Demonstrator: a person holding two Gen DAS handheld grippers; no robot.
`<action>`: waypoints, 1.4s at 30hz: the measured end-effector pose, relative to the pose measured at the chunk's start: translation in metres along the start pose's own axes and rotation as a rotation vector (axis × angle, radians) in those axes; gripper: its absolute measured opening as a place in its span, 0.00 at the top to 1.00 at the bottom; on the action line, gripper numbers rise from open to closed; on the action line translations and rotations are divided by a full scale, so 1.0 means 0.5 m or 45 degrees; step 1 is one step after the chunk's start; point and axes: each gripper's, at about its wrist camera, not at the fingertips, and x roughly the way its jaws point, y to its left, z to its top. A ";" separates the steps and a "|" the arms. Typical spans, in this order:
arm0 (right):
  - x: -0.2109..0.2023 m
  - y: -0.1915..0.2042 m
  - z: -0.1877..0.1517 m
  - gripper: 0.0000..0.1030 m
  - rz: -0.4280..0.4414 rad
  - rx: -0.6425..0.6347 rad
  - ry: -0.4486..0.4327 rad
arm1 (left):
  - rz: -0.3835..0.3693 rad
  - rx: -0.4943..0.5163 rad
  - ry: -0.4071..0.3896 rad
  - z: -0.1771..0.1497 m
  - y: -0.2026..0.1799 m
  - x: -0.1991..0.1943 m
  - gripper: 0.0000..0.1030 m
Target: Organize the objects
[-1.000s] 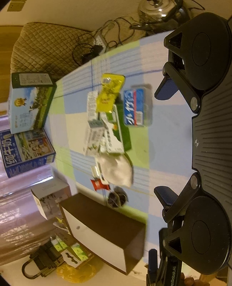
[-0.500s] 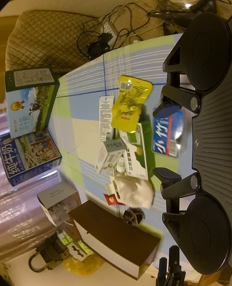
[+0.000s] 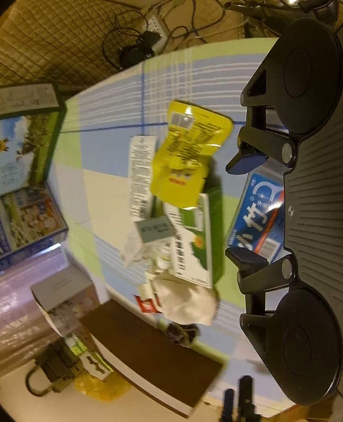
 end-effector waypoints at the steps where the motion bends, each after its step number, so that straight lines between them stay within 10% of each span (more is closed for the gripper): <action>1: -0.002 0.002 -0.005 0.42 0.005 -0.007 0.013 | 0.000 0.000 0.004 0.000 0.000 0.002 0.04; 9: -0.033 0.060 -0.069 0.42 0.091 -0.029 0.091 | -0.003 -0.003 0.020 -0.007 -0.003 0.013 0.04; 30: 0.042 0.165 -0.080 0.47 -0.259 -0.344 0.152 | 0.029 0.053 0.004 -0.013 -0.019 0.028 0.06; 42: -0.035 0.070 -0.058 0.48 -0.360 -0.154 0.058 | 0.116 0.098 -0.064 0.077 -0.028 0.080 0.35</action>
